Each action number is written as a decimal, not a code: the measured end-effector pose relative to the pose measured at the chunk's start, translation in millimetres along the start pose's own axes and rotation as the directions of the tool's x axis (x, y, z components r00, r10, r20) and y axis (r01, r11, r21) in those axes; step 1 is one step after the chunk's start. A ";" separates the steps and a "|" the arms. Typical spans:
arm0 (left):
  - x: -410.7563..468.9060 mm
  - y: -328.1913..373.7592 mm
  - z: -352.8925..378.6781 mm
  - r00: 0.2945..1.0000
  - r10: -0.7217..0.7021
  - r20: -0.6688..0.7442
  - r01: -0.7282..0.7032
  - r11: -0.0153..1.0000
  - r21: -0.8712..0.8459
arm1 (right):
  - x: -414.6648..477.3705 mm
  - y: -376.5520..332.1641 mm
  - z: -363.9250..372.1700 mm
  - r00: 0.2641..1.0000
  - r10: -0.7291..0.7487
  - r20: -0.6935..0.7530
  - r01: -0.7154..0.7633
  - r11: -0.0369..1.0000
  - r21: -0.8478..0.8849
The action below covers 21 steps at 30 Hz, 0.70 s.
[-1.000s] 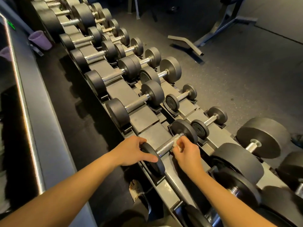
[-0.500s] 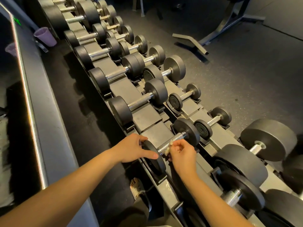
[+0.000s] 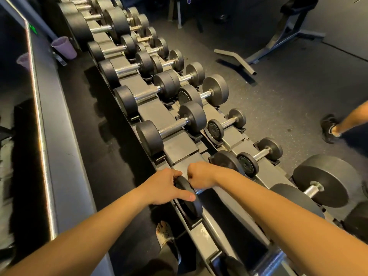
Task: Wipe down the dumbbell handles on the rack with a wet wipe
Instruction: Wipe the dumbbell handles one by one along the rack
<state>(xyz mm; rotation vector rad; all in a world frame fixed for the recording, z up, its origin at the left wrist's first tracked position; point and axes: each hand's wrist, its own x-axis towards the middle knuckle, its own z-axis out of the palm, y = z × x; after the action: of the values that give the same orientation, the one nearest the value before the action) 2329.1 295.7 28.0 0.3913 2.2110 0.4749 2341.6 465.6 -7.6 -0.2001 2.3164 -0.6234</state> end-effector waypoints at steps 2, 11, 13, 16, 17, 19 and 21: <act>0.8 -1.9 1.1 1.000 0.006 -0.005 -0.006 1.000 -0.004 | -3.7 6.2 0.9 0.996 -0.090 0.010 0.088 0.992 0.089; -0.3 -4.6 0.9 1.000 0.013 -0.001 -0.013 0.999 -0.032 | -25.7 48.9 47.2 0.799 0.173 -0.577 -0.315 0.936 -0.157; -0.8 -2.8 0.9 1.000 0.011 -0.002 -0.011 1.000 -0.020 | -27.9 35.2 62.5 0.735 0.245 -0.632 -0.251 0.964 0.081; 0.3 -2.5 0.2 1.000 0.013 -0.001 -0.013 1.000 -0.006 | -35.4 11.4 86.3 0.724 0.213 -0.656 0.081 0.918 0.388; 0.8 -3.3 -0.2 1.000 0.011 -0.001 -0.011 1.000 0.000 | -38.3 9.0 90.9 0.723 0.169 -0.670 0.143 0.912 0.385; 1.7 -4.8 -0.1 1.000 0.011 -0.007 -0.011 1.000 0.005 | -42.1 14.8 98.1 0.692 0.119 -0.712 0.158 0.938 0.310; 0.6 -4.2 -0.8 1.000 0.021 -0.004 -0.021 1.000 0.004 | -44.2 29.1 99.7 0.657 0.236 -0.716 0.073 0.926 0.372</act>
<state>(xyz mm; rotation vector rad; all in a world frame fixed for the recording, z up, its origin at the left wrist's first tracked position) 2327.6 292.1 26.2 0.4169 2.2139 0.4833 2442.9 467.0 -57.4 0.4435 2.8916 -1.2736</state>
